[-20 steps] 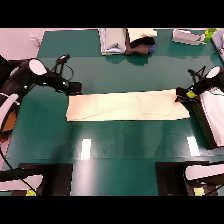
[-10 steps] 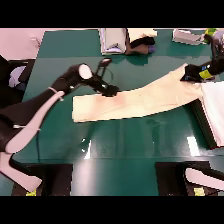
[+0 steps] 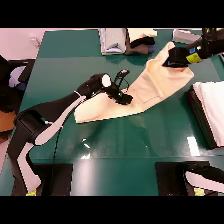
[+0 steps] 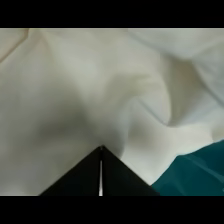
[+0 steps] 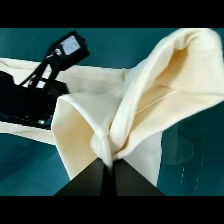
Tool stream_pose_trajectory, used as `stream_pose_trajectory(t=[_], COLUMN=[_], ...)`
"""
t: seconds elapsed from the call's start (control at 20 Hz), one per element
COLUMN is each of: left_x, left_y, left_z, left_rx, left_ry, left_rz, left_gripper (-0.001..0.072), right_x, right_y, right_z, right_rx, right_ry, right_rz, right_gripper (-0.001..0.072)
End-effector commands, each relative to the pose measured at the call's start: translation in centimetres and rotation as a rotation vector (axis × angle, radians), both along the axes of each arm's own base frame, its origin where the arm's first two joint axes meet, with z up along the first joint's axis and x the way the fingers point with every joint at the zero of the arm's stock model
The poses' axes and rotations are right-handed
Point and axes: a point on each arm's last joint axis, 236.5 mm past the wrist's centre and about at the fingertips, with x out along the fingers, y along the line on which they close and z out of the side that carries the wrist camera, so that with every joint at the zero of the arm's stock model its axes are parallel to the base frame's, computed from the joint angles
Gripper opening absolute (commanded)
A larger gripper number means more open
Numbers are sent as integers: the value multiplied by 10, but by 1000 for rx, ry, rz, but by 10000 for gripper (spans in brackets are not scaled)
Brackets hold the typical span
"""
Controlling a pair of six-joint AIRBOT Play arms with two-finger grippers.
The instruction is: Fold the shirts.
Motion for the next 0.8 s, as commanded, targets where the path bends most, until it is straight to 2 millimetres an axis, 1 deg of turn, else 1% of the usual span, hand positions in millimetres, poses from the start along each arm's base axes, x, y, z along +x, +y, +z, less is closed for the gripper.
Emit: stream_pose_trajectory(t=[0.0,0.05,0.1,0.2,0.3,0.4,0.45,0.5,0.6,0.7,0.75], left_x=[9,17,27,47,67,81,83,84,81,73,69], left_y=[13,23,39,78,133,195,225,251,297,331,341], left_z=[5,15,30,62,96,133,152,170,206,239,253], left_rx=[26,39,56,96,170,248,282,303,320,317,312], left_ry=[10,-9,-40,-108,-188,-260,-292,-320,-365,-413,-437], left_rz=[11,15,25,58,113,181,214,246,334,408,434], left_gripper=[25,24,25,24,25,26,25,26,26,26,26], right_x=[-1,0,1,2,2,0,-2,-5,-10,-18,-22], right_y=[31,36,42,58,80,110,130,151,205,261,290], right_z=[13,14,15,16,12,1,-6,-13,-31,-60,-77], right_rx=[23,27,35,48,69,83,92,99,123,145,158], right_ry=[-11,-13,-10,-16,-21,-16,-13,-15,-30,-40,-48], right_rz=[43,50,52,71,91,135,161,196,267,331,357], right_gripper=[17,17,17,17,17,18,17,18,18,20,21])
